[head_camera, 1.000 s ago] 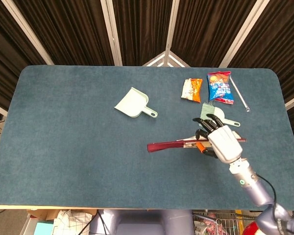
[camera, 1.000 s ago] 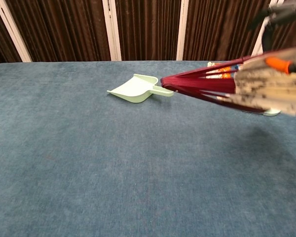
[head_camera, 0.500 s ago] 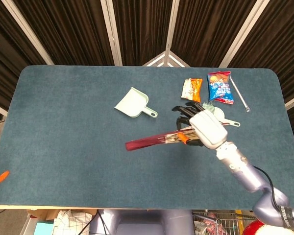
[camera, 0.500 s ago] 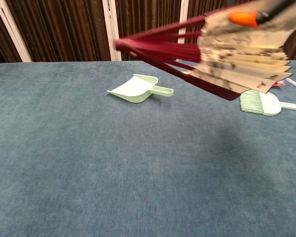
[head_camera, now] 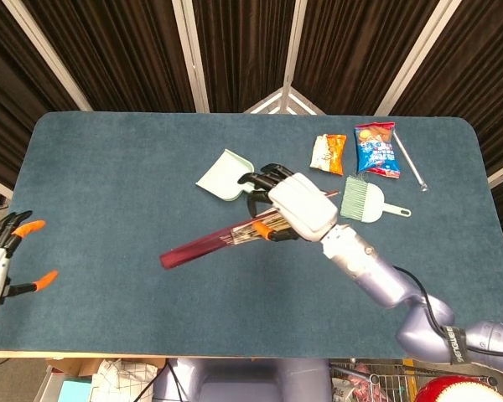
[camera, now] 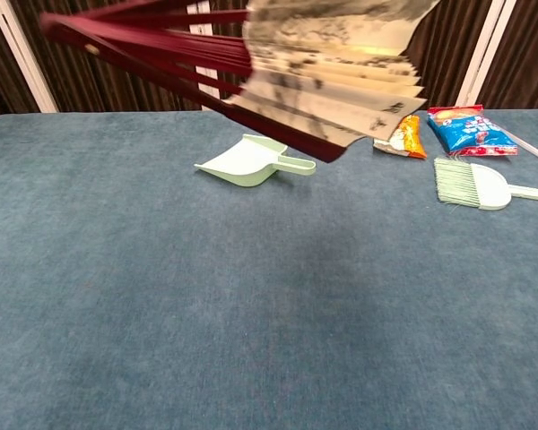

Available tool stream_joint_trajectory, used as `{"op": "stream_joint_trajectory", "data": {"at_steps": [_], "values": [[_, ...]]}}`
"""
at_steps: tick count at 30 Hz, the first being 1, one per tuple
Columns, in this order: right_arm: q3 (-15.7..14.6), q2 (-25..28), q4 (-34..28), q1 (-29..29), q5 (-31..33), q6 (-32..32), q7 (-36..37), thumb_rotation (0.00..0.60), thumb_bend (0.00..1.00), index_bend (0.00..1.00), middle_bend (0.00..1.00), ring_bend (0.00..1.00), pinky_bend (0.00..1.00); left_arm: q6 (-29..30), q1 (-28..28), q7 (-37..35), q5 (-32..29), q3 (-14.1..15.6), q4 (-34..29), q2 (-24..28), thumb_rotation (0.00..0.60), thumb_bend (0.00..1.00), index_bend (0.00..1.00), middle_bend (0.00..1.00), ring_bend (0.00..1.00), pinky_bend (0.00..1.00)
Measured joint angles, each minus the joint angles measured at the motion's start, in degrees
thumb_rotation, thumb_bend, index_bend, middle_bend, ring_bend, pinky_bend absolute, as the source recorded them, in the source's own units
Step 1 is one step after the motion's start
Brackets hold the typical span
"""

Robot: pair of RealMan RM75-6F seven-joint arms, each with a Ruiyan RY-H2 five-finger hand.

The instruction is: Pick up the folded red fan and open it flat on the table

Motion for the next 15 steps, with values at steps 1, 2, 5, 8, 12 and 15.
{"op": "stream_joint_trajectory", "data": {"at_steps": [1,2,5,8,12,15], "values": [[0.2,-0.3,0.1,0.6,0.6,-0.3,-0.5,0.6,0.45,1.0,0.26,0.33,0.2,-0.6,-0.5,-0.1,-0.2,-0.2,0.1,-0.4,0.6,0.16,0.23,0.08,0.0,0.06],[0.4,-0.7,0.2,1.4,1.5,-0.6,-1.3,0.6,0.45,1.0,0.26,0.33,0.2,-1.2,-1.0,-0.1,-0.4,-0.3,0.2,-0.8,0.6,0.15,0.24,0.08,0.0,0.06],[1.0,-1.6,0.3,3.0,3.7,-1.1,-3.1,0.6,0.45,1.0,0.26,0.33,0.2,-3.0,-2.7,-0.5,-0.7,-0.7,0.4,-2.5,0.6,0.15,0.24,0.08,0.0,0.06],[1.7,-2.5,0.0,4.2,6.2,-1.0,-5.2,0.6,0.46,1.0,0.26,0.33,0.2,-4.5,-4.3,-1.0,-0.8,-1.0,0.8,-4.2,0.6,0.15,0.25,0.08,0.0,0.06],[2.2,-3.3,-1.4,5.7,9.2,-0.7,-8.3,0.6,0.46,1.0,0.26,0.33,0.2,-5.5,-6.0,-1.6,-0.9,-1.5,1.4,-6.9,0.6,0.15,0.26,0.08,0.0,0.06],[2.5,-3.8,-3.3,6.8,11.2,-0.2,-10.2,0.6,0.46,1.0,0.26,0.33,0.2,-5.6,-6.9,-2.5,-0.7,-1.8,1.9,-8.6,0.6,0.15,0.28,0.09,0.0,0.06]]}}
